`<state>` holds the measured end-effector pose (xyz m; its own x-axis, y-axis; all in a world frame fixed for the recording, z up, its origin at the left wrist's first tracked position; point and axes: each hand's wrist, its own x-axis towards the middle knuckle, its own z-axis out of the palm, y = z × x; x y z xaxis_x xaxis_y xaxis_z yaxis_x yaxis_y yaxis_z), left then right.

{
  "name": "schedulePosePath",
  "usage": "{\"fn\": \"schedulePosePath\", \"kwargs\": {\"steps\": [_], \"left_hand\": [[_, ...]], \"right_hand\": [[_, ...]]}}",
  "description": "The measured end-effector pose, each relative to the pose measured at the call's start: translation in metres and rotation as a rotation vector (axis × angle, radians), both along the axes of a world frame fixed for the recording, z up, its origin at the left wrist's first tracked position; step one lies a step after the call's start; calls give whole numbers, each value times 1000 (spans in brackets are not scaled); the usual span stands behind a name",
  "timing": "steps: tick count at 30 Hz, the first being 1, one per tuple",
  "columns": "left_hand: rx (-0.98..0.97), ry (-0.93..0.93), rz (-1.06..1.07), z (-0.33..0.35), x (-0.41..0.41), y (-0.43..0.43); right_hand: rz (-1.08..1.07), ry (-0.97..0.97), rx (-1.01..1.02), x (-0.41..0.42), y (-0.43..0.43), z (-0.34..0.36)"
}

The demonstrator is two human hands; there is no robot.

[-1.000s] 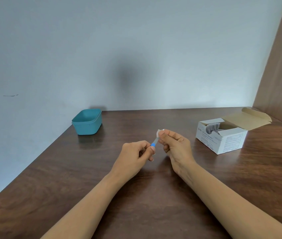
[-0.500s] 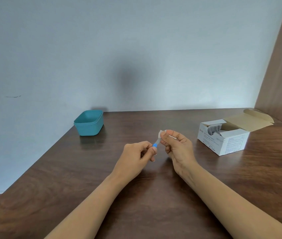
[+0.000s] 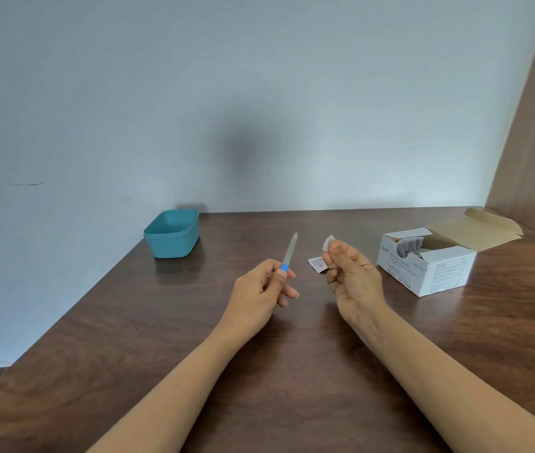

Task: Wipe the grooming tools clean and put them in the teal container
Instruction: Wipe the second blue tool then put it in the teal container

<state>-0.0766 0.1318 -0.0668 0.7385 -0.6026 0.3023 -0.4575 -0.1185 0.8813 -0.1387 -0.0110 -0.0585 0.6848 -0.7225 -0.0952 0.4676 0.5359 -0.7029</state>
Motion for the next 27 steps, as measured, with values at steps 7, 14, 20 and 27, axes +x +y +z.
{"fn": "schedulePosePath", "kwargs": {"steps": [7, 14, 20, 27], "left_hand": [[-185, 250, 68, 2, 2, -1], [-309, 410, 75, 3, 5, 1], [-328, 415, 109, 3, 4, 0], [-320, 386, 103, 3, 3, 0]], "right_hand": [[260, 145, -266, -2, 11, -5], [284, 172, -359, -2, 17, -6], [300, 179, -385, -2, 20, -6], [284, 172, -365, -2, 20, -6]]}}
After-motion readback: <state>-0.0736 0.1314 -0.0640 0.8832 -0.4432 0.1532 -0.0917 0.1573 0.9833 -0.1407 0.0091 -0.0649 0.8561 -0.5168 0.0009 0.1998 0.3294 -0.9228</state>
